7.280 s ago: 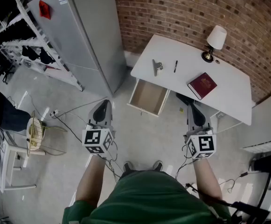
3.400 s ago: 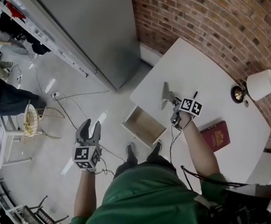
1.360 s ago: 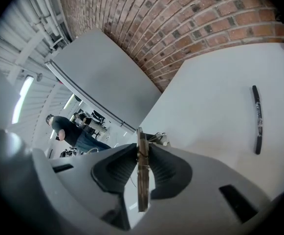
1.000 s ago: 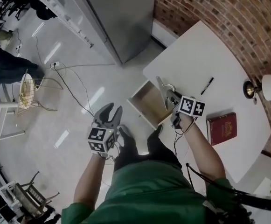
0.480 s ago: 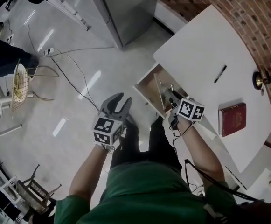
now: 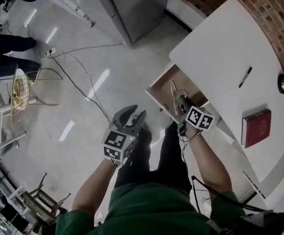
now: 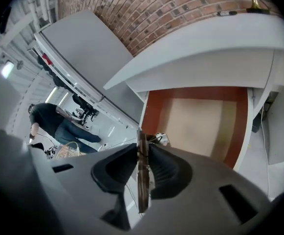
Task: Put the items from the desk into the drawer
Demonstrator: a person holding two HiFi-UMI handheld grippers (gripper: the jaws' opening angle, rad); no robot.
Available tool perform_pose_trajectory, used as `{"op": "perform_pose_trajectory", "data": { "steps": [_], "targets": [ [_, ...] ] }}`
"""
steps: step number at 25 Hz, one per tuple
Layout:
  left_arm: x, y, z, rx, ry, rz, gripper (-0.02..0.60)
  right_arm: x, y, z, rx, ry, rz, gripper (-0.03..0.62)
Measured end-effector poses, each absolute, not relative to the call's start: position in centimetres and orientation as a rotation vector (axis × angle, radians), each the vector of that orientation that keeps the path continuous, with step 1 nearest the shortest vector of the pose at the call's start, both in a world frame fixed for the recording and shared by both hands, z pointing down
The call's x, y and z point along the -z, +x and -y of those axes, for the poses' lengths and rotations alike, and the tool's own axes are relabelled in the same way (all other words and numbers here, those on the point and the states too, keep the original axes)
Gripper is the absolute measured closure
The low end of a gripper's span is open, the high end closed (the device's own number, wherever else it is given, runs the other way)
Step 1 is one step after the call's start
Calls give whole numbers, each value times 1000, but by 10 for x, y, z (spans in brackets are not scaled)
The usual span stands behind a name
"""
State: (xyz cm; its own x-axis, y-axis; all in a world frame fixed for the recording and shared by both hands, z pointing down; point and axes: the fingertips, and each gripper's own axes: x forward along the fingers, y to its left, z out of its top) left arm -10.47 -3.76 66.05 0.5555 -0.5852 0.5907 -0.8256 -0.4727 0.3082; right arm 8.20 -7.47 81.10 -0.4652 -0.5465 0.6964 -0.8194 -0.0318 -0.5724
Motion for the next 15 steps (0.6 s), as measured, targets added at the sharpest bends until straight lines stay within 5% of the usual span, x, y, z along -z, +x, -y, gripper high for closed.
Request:
{"op": "perform_pose_trajectory", "data": {
  "steps": [15],
  "targets": [
    [-736,-98,19,-510,2130,1094,463,-918,77,114,-1467,1496,1893,513]
  ]
}}
